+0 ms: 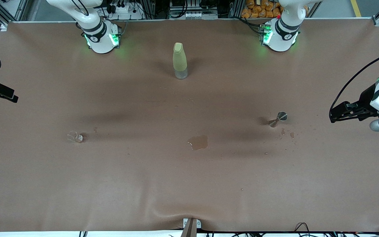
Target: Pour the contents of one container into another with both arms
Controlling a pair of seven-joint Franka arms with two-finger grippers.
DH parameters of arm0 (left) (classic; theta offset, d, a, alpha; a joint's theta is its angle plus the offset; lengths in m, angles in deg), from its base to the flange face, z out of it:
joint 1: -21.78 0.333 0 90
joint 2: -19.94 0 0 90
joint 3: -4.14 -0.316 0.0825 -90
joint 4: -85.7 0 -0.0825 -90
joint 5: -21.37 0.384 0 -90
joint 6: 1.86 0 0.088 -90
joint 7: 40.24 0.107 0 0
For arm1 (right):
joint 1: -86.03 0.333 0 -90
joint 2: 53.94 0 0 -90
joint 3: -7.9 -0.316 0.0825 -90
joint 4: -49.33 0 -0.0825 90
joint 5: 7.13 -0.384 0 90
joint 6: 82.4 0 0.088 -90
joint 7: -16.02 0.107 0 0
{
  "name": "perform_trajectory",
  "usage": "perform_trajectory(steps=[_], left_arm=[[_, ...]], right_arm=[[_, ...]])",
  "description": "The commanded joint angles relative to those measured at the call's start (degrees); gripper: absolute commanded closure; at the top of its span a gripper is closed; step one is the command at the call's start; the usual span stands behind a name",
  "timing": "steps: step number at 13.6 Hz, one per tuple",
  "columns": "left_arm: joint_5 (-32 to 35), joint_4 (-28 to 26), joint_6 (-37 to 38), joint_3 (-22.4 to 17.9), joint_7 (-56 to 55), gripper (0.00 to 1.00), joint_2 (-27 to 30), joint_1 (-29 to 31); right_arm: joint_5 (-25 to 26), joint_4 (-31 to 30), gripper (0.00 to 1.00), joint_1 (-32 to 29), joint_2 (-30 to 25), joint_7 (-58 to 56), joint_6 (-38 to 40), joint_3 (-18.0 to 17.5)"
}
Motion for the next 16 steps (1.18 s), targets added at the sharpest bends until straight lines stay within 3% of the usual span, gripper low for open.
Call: perform_trajectory(steps=[1,16], left_arm=[[1.24,1.61,0.24,0.62,-0.12,0.00,-1.45,0.38],[-0.60,1.70,0.24,0.62,0.85,0.00,-1.63,0.47]], right_arm=[[1.44,0.72,0.00,0.30,0.09,0.48,0.02,-0.06],[1.18,-0.25,0.00,0.21,-0.17,0.83,0.10,0.03]])
